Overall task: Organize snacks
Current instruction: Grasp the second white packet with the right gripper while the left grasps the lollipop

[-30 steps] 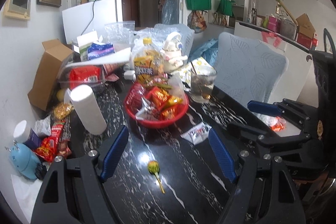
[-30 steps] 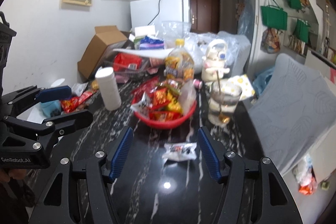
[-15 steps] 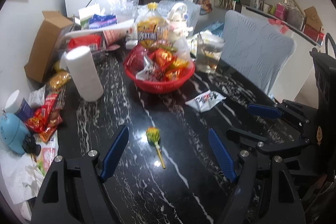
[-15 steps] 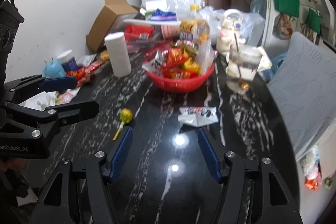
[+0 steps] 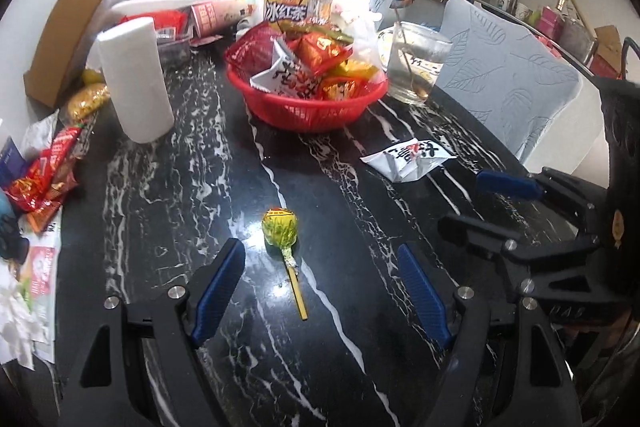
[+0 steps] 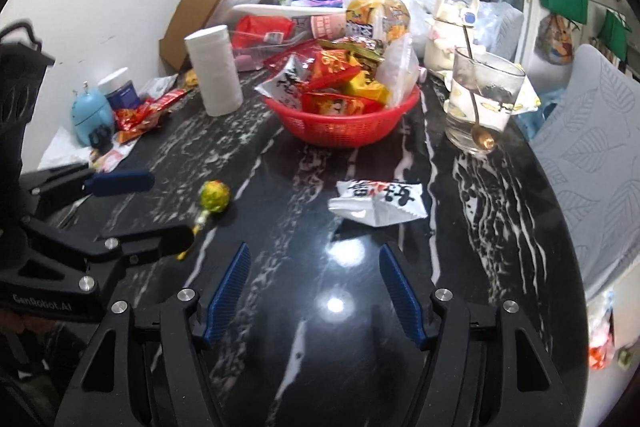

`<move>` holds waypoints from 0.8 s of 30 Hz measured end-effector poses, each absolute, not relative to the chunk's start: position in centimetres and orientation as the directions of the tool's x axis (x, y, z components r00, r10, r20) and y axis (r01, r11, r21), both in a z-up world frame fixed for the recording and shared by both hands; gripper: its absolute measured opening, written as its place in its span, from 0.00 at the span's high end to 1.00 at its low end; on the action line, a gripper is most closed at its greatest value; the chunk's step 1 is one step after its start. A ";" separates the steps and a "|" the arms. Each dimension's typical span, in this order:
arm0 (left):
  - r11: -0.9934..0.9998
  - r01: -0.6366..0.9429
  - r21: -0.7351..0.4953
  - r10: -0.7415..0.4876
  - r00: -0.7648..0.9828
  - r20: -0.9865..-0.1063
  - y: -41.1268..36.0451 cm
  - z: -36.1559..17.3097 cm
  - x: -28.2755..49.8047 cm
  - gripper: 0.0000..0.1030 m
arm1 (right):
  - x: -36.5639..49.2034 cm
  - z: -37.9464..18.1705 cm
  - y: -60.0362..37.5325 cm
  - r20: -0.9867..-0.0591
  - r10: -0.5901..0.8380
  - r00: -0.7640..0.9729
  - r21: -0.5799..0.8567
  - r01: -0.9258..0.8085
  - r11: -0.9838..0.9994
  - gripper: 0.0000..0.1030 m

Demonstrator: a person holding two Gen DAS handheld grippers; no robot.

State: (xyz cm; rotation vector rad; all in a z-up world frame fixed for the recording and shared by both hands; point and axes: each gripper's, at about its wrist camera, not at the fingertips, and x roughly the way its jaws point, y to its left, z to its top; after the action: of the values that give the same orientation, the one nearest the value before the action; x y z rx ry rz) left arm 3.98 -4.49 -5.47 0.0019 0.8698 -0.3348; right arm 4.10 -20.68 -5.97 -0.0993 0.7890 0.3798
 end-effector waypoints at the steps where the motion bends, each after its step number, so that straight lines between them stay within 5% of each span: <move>1: 0.950 0.283 -0.131 -0.281 0.594 -0.754 -4.5 -5.8 4.2 0.24 | 4.5 -6.1 -20.9 -0.711 0.291 0.641 0.055 -0.362 0.931 0.30; 11: 0.951 0.201 -0.236 -0.307 0.500 -0.810 -4.1 -8.8 7.3 0.24 | 9.6 -6.9 -22.4 -0.738 0.257 0.624 0.055 -0.324 0.945 0.14; 24: 0.975 0.178 -0.132 -0.212 0.571 -0.793 -3.4 -9.3 8.6 0.25 | 13.9 -8.7 -21.5 -0.763 0.295 0.575 0.108 -0.337 0.935 0.14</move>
State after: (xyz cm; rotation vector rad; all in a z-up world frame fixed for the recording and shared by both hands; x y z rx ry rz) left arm 8.62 -3.36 -9.34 -0.0386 0.9358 -0.2287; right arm 13.87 -21.47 -8.74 -0.0513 0.8844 0.3703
